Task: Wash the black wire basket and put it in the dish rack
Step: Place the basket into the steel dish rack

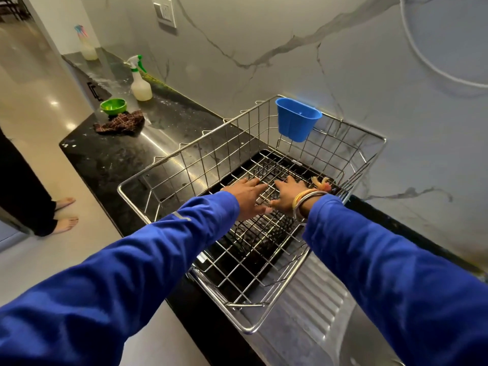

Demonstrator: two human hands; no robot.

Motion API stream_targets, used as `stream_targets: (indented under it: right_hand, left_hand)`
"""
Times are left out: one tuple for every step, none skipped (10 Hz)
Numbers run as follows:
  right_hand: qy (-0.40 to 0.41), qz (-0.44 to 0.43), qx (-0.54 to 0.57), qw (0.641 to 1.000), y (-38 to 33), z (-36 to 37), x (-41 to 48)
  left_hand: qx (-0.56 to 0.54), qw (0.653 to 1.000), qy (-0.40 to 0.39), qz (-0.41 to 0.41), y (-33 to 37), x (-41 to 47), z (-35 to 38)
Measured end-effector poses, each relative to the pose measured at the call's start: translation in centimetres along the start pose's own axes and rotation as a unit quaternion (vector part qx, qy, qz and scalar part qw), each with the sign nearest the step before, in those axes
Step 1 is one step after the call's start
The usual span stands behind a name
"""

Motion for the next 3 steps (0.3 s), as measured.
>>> stream_targets:
  right_hand:
    - [-0.015,0.006,0.004,1.0,0.2,0.4,-0.1]
    - [-0.008,-0.004,0.03,1.0,-0.1,0.8,-0.2]
    - [0.047,-0.026,0.034,0.998,-0.1,-0.4,-0.7]
  left_hand:
    - [0.008,1.0,-0.006,-0.007,-0.1,0.0,0.5]
    - [0.013,1.0,0.001,-0.016,-0.1,0.2,0.8]
    - [0.002,1.0,0.02,-0.014,0.0,0.8,0.2]
Point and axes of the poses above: each hand's wrist, its own x-axis towards the middle knuckle, its own z-axis out of the palm, y = z × x, the point moved 6 cm from there along x, towards the middle knuckle, and after that the axes turned 14 degrees about -x, right-handed, at the moved point
